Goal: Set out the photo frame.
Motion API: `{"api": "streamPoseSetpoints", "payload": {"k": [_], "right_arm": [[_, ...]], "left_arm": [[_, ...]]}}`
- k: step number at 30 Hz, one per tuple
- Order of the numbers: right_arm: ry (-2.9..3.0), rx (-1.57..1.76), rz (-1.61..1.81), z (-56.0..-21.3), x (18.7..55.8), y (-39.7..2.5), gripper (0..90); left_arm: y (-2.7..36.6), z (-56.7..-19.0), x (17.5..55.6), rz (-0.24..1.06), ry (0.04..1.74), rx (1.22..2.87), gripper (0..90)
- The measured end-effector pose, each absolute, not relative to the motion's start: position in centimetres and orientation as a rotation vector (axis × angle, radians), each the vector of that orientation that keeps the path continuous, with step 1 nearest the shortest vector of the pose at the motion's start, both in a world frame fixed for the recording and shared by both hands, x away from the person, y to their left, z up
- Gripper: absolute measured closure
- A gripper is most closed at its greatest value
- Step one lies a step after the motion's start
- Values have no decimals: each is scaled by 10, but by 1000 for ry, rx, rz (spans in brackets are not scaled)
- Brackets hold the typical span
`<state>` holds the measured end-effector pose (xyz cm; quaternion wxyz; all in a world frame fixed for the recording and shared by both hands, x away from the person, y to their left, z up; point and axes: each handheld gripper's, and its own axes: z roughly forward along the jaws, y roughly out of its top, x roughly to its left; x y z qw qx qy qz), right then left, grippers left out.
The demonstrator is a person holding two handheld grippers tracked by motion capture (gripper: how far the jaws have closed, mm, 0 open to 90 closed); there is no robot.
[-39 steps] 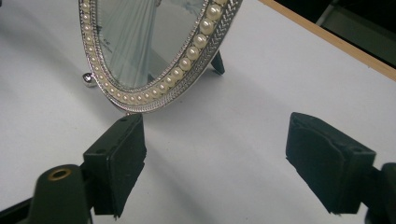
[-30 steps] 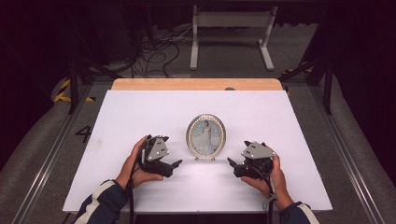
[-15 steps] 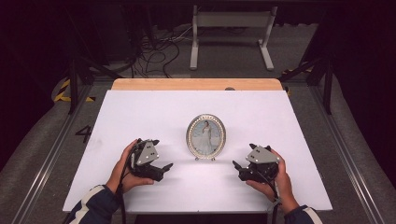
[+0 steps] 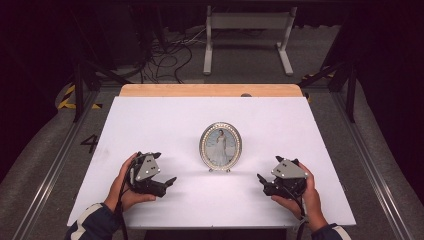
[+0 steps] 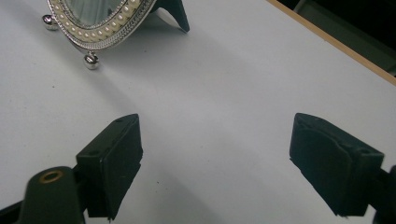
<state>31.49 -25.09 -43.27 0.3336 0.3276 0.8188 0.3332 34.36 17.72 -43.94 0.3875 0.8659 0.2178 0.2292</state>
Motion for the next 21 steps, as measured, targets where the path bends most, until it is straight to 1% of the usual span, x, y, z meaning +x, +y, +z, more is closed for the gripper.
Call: {"api": "streamPoseSetpoints", "payload": {"k": [21], "right_arm": [[2097, 893, 874, -435, 303, -276, 172]], "left_arm": [[217, -447, 332, 599, 645, 2188, 85]]}}
